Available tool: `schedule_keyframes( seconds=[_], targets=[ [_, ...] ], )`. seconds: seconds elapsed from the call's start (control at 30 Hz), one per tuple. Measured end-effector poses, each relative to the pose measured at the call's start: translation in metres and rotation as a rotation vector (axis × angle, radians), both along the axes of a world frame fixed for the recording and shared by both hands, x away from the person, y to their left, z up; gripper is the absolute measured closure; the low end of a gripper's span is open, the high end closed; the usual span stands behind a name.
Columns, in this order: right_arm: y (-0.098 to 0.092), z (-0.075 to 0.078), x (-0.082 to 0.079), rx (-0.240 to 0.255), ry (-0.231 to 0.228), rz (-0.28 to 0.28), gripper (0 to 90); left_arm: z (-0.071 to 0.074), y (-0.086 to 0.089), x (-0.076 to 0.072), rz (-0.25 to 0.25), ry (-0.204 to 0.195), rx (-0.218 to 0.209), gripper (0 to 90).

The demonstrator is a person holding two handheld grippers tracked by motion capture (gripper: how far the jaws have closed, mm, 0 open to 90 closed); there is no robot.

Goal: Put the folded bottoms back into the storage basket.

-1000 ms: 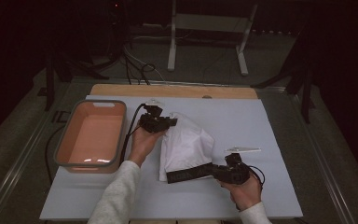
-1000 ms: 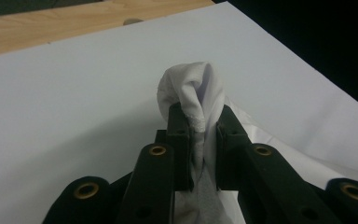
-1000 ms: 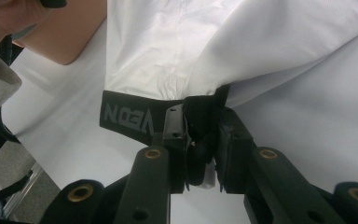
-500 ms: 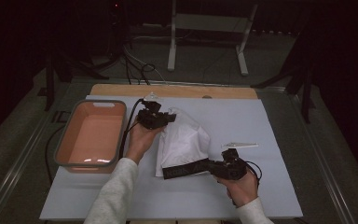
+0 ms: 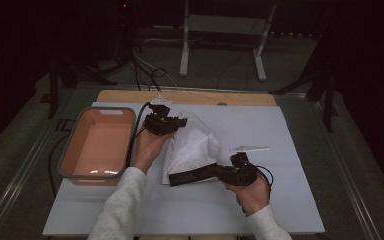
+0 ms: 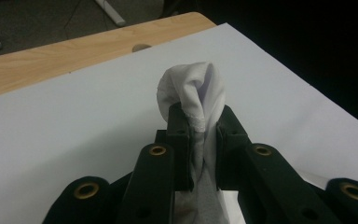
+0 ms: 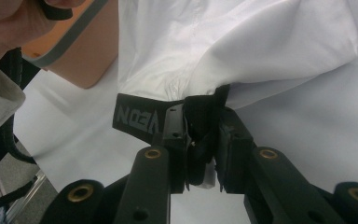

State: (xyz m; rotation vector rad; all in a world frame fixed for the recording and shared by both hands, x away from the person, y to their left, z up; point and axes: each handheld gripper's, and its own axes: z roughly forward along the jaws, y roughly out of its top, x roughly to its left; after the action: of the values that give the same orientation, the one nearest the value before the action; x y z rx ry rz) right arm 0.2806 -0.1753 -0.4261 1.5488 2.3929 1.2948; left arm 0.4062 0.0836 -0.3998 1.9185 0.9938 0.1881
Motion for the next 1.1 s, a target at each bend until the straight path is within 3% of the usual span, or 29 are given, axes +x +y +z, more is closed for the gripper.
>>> schedule_keyframes(
  seconds=[0.37, 1.1],
  targets=[
    [0.010, 0.006, 0.009, 0.018, -0.008, 0.019, 76.6, 0.009, 0.014, 0.001, 0.014, -0.016, -0.045, 80.1],
    [0.026, 0.016, 0.018, 0.013, -0.028, 0.045, 76.6, 0.022, 0.034, 0.003, 0.034, -0.026, -0.068, 80.1]
  ],
)
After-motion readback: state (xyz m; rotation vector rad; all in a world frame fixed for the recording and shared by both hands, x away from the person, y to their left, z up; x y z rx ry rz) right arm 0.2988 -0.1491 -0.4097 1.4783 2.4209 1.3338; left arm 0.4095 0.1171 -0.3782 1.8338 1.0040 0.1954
